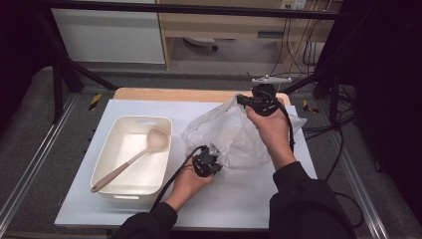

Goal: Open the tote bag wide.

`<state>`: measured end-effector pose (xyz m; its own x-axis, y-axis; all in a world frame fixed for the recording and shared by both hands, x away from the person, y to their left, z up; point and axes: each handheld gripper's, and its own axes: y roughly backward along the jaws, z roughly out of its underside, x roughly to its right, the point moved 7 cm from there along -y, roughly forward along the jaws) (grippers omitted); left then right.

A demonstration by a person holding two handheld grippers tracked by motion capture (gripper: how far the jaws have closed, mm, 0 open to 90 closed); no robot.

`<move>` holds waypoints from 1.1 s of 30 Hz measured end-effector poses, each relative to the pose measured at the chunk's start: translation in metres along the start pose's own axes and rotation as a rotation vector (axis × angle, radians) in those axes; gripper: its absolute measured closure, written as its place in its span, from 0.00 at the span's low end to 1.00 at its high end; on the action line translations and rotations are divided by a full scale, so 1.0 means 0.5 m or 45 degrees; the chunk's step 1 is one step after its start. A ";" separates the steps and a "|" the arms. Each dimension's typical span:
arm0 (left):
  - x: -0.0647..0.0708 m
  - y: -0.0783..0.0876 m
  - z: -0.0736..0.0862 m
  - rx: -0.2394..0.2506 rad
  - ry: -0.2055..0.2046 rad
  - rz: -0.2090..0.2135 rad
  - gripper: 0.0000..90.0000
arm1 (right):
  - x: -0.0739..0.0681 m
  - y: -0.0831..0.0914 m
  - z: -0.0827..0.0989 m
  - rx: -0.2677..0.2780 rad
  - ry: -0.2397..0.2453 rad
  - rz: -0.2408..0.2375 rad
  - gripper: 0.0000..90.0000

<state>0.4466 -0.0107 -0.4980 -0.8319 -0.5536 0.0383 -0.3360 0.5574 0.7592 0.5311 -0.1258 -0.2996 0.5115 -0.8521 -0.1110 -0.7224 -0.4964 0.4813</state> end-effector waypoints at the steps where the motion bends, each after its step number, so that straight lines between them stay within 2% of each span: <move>1: -0.004 0.002 0.000 -0.011 -0.018 -0.015 1.00 | -0.001 -0.001 0.001 0.000 0.002 -0.006 1.00; 5: -0.004 0.001 -0.001 -0.015 -0.028 -0.027 1.00 | -0.008 -0.009 0.008 -0.018 0.011 -0.014 1.00; 6: -0.001 -0.001 -0.003 0.007 -0.008 -0.036 1.00 | -0.009 -0.011 0.010 -0.019 0.008 -0.015 1.00; 7: -0.001 -0.001 -0.003 0.009 -0.014 -0.047 1.00 | -0.010 -0.012 0.010 -0.021 0.007 -0.014 1.00; 8: -0.002 0.001 -0.002 -0.016 -0.051 -0.048 1.00 | -0.010 -0.013 0.011 -0.023 0.007 -0.014 1.00; 10: -0.001 0.000 -0.003 -0.016 -0.052 -0.053 1.00 | -0.012 -0.014 0.012 -0.024 0.006 -0.017 1.00; 12: 0.000 -0.002 -0.004 0.004 -0.030 -0.059 1.00 | -0.015 -0.014 0.012 -0.020 0.005 -0.022 1.00; 17: 0.004 0.000 -0.005 0.008 -0.033 -0.073 1.00 | -0.022 -0.018 0.017 -0.027 0.011 -0.030 1.00; 19: 0.009 0.006 -0.008 0.039 -0.017 -0.080 1.00 | -0.024 -0.019 0.021 -0.033 0.013 -0.031 1.00; 20: 0.011 0.016 -0.008 0.025 -0.039 -0.069 1.00 | -0.024 -0.019 0.023 -0.035 0.014 -0.031 1.00; 21: 0.017 0.023 -0.012 0.048 -0.026 -0.062 1.00 | -0.024 -0.020 0.025 -0.036 0.013 -0.030 1.00; 23: 0.032 0.041 -0.017 0.074 -0.035 -0.051 1.00 | -0.024 -0.020 0.029 -0.036 0.013 -0.033 1.00; 27: 0.056 0.077 -0.017 0.079 -0.073 -0.028 1.00 | -0.023 -0.022 0.036 -0.040 0.003 -0.031 1.00; 28: 0.062 0.081 -0.018 0.101 -0.058 -0.026 1.00 | -0.023 -0.023 0.037 -0.041 0.003 -0.031 1.00; 29: 0.064 0.091 -0.017 0.085 -0.092 -0.020 1.00 | -0.023 -0.024 0.038 -0.043 0.002 -0.030 1.00; 33: 0.073 0.131 -0.023 0.136 -0.094 -0.029 1.00 | -0.026 -0.029 0.044 -0.051 -0.002 -0.031 1.00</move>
<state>0.3993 -0.0017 -0.4392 -0.8523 -0.5222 -0.0291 -0.3971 0.6101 0.6856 0.5249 -0.1112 -0.3241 0.5277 -0.8403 -0.1246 -0.6908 -0.5098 0.5126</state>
